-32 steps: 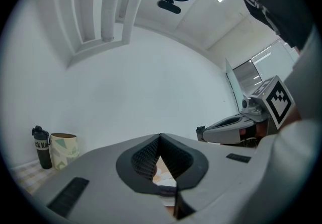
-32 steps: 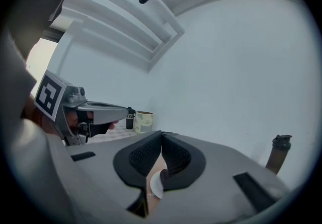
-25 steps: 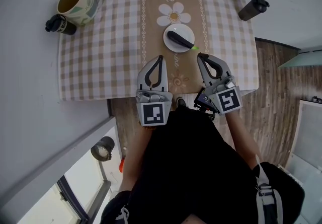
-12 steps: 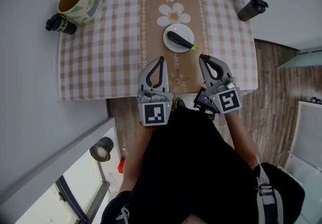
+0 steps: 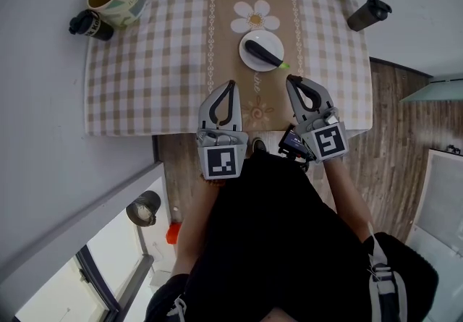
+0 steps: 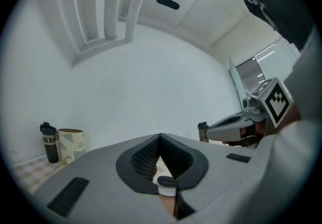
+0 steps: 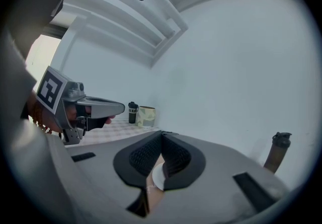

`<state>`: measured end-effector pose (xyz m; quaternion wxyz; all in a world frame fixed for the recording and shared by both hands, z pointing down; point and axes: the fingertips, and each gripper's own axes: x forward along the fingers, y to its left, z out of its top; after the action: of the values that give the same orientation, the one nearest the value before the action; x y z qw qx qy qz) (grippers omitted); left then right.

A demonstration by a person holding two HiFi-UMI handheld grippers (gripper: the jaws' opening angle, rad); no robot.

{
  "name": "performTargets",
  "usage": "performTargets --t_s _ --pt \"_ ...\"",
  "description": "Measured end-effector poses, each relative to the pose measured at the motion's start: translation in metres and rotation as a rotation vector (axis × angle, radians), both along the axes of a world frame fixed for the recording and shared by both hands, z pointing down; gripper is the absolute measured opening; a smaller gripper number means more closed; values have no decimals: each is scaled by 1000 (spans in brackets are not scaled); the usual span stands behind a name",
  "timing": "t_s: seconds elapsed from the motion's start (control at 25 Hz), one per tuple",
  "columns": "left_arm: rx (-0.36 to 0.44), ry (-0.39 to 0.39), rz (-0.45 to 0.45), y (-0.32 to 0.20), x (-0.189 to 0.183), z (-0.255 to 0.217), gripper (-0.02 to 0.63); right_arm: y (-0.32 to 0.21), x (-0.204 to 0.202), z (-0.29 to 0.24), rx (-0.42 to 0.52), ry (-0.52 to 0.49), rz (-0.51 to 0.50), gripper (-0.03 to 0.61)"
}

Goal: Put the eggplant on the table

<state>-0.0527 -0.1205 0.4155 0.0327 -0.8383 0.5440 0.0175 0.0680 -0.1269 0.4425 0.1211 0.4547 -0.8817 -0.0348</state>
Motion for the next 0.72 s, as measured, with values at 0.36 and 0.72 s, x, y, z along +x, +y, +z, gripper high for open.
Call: performTargets --t_s 0.36,0.72 --pt "17 -22 -3 37 -9 4 3 22 3 8 -10 -42 28 5" --pt "-9 -52 -57 -13 -16 -8 3 -47 10 10 -83 -76 9 5"
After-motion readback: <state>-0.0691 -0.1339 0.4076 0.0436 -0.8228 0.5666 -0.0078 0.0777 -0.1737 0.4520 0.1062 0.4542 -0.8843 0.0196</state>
